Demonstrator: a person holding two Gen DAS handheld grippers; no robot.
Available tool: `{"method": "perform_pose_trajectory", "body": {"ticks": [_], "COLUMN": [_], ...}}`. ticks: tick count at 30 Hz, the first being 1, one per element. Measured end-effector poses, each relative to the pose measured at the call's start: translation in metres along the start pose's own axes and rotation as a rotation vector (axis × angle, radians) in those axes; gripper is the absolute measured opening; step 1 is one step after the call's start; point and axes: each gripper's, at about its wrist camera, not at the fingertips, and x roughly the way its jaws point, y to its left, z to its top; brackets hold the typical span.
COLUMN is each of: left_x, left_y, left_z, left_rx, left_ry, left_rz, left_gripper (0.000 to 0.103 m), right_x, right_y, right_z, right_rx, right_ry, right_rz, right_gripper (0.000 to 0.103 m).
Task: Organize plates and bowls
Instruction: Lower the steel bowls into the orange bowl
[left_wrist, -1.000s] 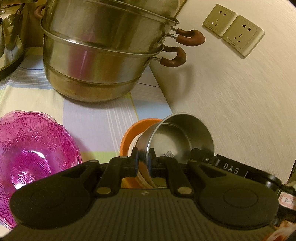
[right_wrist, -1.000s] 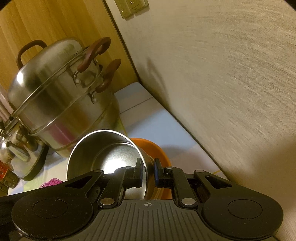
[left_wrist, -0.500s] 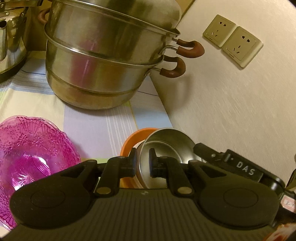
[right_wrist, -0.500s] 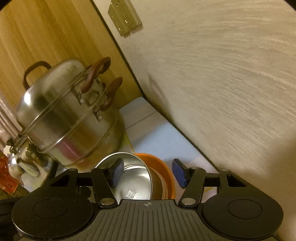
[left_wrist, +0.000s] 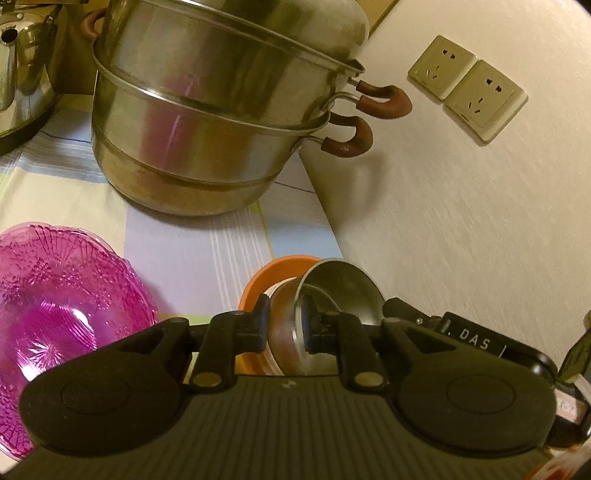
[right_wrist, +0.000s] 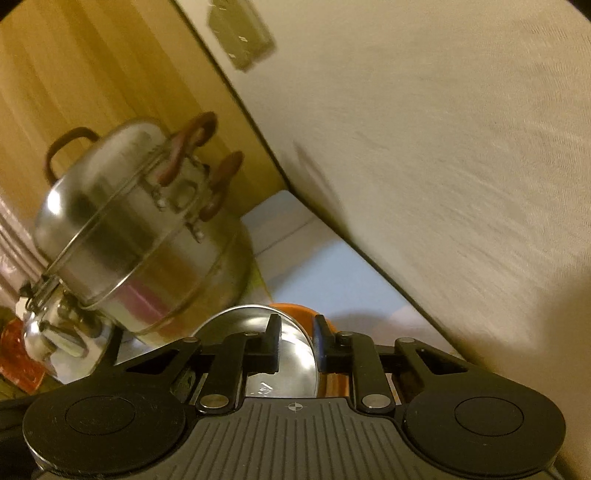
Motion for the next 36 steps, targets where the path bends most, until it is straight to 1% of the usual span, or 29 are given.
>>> {"method": "perform_pose_trajectory", "body": {"ticks": [6, 11, 19, 24, 27, 33, 36], "left_x": [0.004, 0.006, 0.005, 0.006, 0.01, 0.009, 0.009], "left_y": [-0.002, 0.001, 0.001, 0.003, 0.003, 0.005, 0.004], "left_z": [-0.001, -0.001, 0.0, 0.001, -0.001, -0.001, -0.002], "left_rx": [0.005, 0.012, -0.004, -0.035, -0.036, -0.039, -0.036], "left_ry": [0.001, -0.01, -0.013, -0.003, 0.015, 0.013, 0.014], "left_rz": [0.001, 0.03, 0.008, -0.036, -0.033, -0.028, -0.028], "left_gripper": [0.014, 0.014, 0.014, 0.014, 0.014, 0.014, 0.014], "right_x": [-0.001, 0.0, 0.0, 0.003, 0.007, 0.009, 0.012], "right_y": [0.001, 0.0, 0.0, 0.001, 0.003, 0.003, 0.001], "right_z": [0.0, 0.0, -0.001, -0.002, -0.005, -0.006, -0.008], "right_rx": [-0.007, -0.006, -0.005, 0.007, -0.004, -0.013, -0.001], "right_ry": [-0.002, 0.002, 0.01, 0.04, 0.058, 0.063, 0.086], "right_rz": [0.016, 0.019, 0.015, 0.038, 0.033, 0.029, 0.036], "right_gripper": [0.02, 0.02, 0.02, 0.02, 0.02, 0.02, 0.02]}}
